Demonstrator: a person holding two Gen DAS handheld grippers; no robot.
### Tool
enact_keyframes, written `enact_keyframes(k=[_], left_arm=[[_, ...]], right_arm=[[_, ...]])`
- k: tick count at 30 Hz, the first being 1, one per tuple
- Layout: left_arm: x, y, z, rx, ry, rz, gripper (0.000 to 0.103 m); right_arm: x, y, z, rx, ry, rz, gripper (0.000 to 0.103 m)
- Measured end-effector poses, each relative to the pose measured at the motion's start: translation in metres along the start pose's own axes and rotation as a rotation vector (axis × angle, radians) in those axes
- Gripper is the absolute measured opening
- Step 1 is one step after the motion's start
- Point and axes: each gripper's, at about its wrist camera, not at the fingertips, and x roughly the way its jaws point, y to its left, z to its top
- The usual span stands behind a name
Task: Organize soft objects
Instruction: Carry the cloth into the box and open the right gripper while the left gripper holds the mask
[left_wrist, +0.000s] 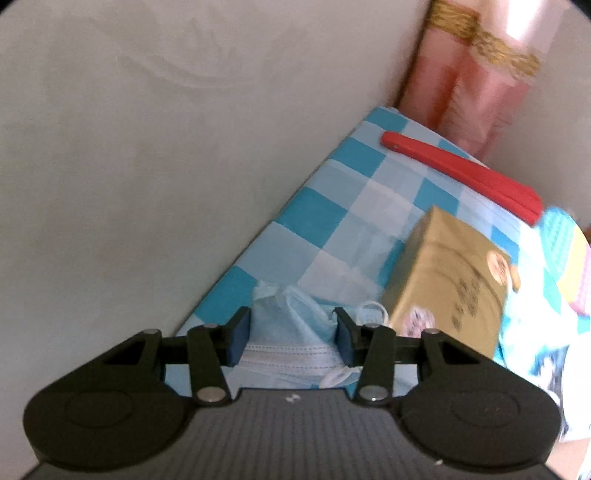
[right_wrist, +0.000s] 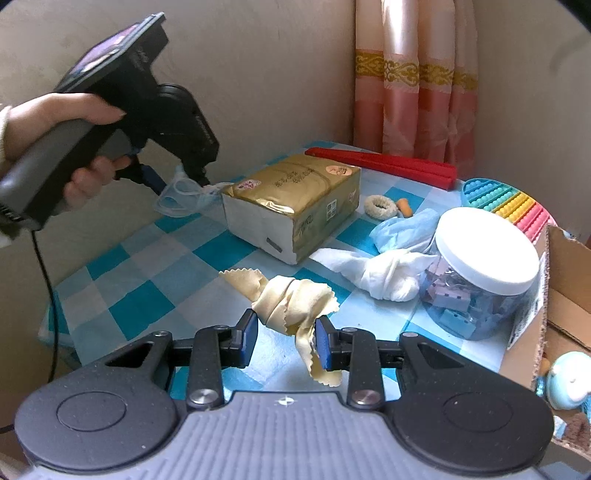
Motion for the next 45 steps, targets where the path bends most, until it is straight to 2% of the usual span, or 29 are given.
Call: enact_keyframes(k=[11,17,27,38,40,42,44,45], left_arm=[[-0.048,-0.019,-0.04,0.176,0.03,-0.093,0.047],[-0.073,-0.04,-0.063,0.284,0.027,-0.149,0.047],[-0.092,-0.089,-0.089,0.45,0.03,-0.235,0.047],[-0.103,-0.147,-0.103,0.618,0.01,-0.291,0.047],[-0.103,-0.158,-0.103,0.641,0.004,-0.3,0.047],[-0.103,-0.168,-0.103,0.661,-0.002,-0.31,0.047],[-0.104,-0.178,-0.101,0.683,-0.009,-0.318,0.047],[-0.105,-0.183,-0.101,0.696,-0.014,-0.321,0.047]], right_arm=[[-0.036,-0.007,-0.003,0.003,0.012,-0.005,0.037],[-0.065,-0.02,-0.009,0.0,0.004,-0.071,0.037],[-0.101,-0.08,-0.016,0.055,-0.014,-0.249,0.037],[-0.085,-0.164,-0.003,0.101,0.015,-0.4,0.038],[-0.08,-0.176,-0.002,0.106,0.018,-0.422,0.041],[-0.073,-0.185,-0.001,0.118,0.023,-0.433,0.055],[-0.07,-0.191,-0.002,0.13,0.02,-0.427,0.077],[-0.071,-0.191,-0.003,0.133,0.013,-0.424,0.082]])
